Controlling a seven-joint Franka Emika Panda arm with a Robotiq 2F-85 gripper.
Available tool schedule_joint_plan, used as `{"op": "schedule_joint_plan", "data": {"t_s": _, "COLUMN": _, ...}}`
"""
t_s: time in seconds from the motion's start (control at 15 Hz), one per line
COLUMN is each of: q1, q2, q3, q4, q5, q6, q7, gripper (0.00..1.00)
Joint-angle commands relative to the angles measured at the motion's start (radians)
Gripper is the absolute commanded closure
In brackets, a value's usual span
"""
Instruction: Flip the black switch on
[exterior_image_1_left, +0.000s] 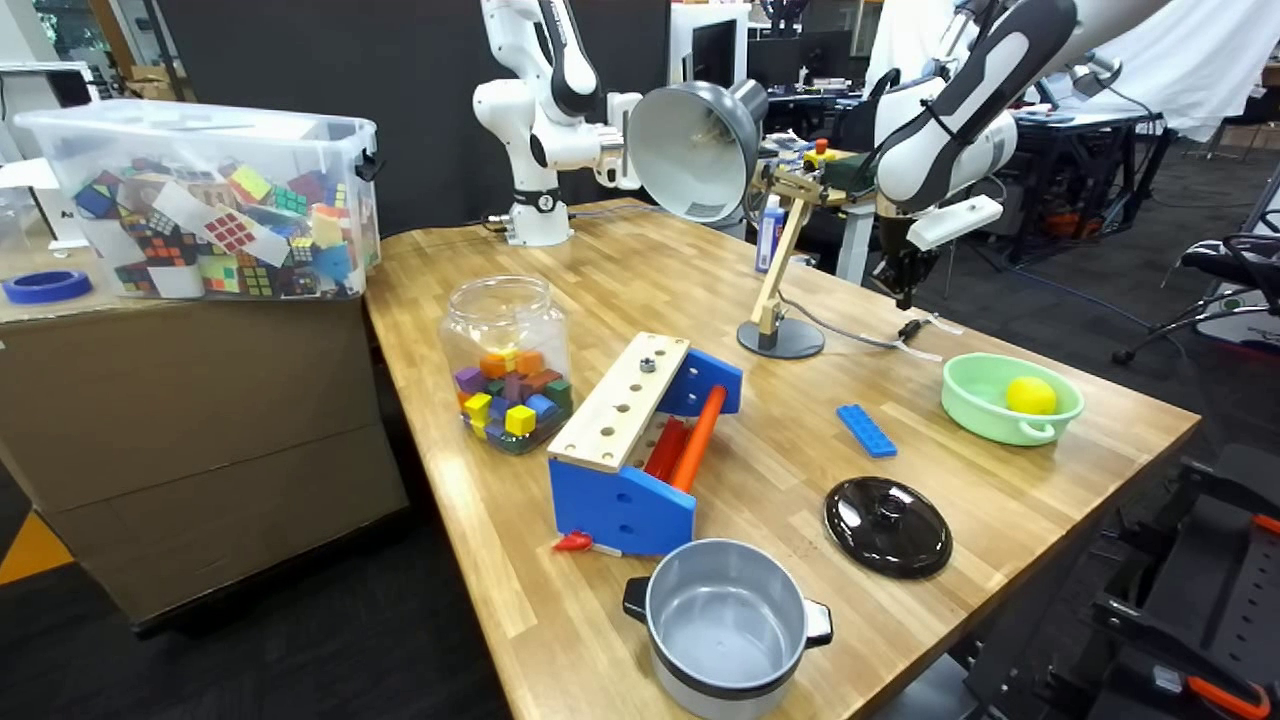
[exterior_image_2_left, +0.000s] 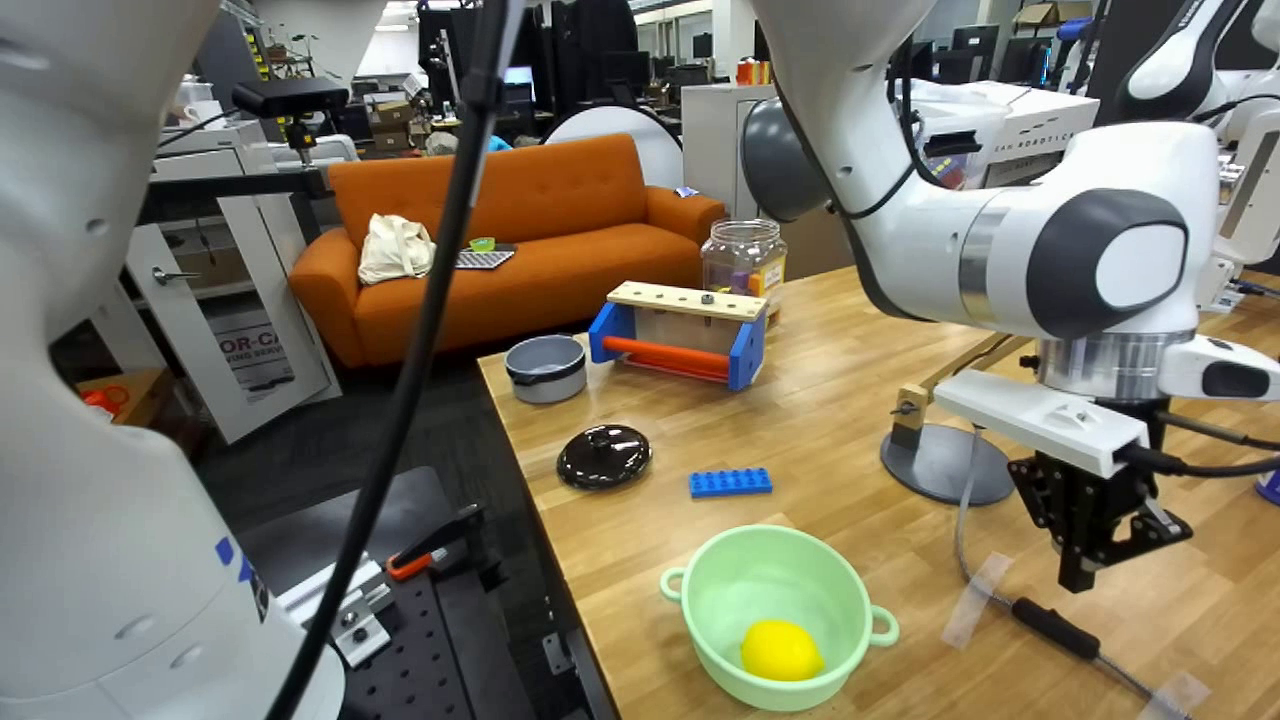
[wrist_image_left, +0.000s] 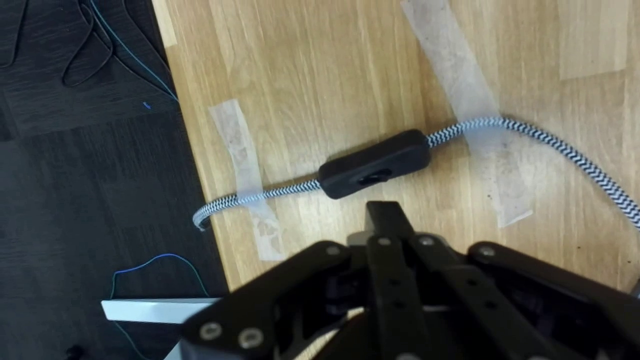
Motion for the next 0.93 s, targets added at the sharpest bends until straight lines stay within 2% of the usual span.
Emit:
{"op": "schedule_joint_plan", "data": {"t_s": 0.0, "q1": -0.006, "q2": 0.015, "q3": 0.004, "q4": 0.023, "q5": 0.010, "q6": -0.035, "q7": -0.023, "gripper": 1.00}}
{"op": "schedule_joint_plan", "data": {"t_s": 0.87, "q1": -0.008, "q2": 0.055, "q3": 0.008, "q4": 0.042, "q5": 0.016, "q6": -0.062, "q7": -0.023, "gripper": 1.00}}
